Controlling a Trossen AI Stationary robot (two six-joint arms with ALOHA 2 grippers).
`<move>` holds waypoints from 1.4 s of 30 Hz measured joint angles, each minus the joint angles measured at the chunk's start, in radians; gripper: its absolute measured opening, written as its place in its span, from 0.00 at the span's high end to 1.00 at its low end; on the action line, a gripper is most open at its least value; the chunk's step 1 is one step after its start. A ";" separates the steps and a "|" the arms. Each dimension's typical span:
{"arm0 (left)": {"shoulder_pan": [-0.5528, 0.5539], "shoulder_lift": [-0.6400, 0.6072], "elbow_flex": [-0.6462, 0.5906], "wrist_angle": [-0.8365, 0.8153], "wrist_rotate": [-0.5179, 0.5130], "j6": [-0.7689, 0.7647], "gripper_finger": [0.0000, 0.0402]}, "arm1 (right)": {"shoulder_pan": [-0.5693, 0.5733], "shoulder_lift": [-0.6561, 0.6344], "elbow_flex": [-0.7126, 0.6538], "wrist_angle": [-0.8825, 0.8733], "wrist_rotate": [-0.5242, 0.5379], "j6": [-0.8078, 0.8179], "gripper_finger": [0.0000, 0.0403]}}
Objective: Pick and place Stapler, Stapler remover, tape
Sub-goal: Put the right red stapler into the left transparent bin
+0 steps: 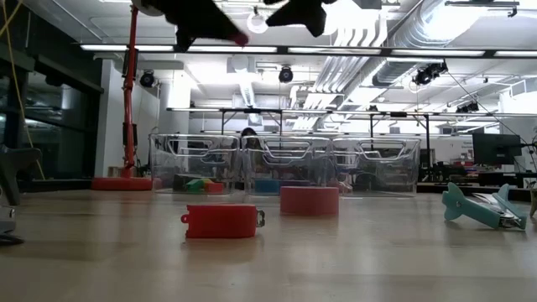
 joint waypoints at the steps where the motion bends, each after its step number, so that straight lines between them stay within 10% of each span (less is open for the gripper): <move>1: 0.002 0.000 0.000 -0.024 -0.042 -0.012 0.88 | 0.000 -0.003 0.000 -0.007 0.017 0.002 0.50; 10: 0.141 0.044 0.000 -0.219 -0.182 -0.207 0.88 | -0.019 -0.018 0.000 -0.107 0.117 0.083 0.50; 42: 0.458 0.344 0.001 -0.262 0.077 -0.380 0.77 | -0.052 -0.019 0.000 -0.266 0.120 0.109 0.50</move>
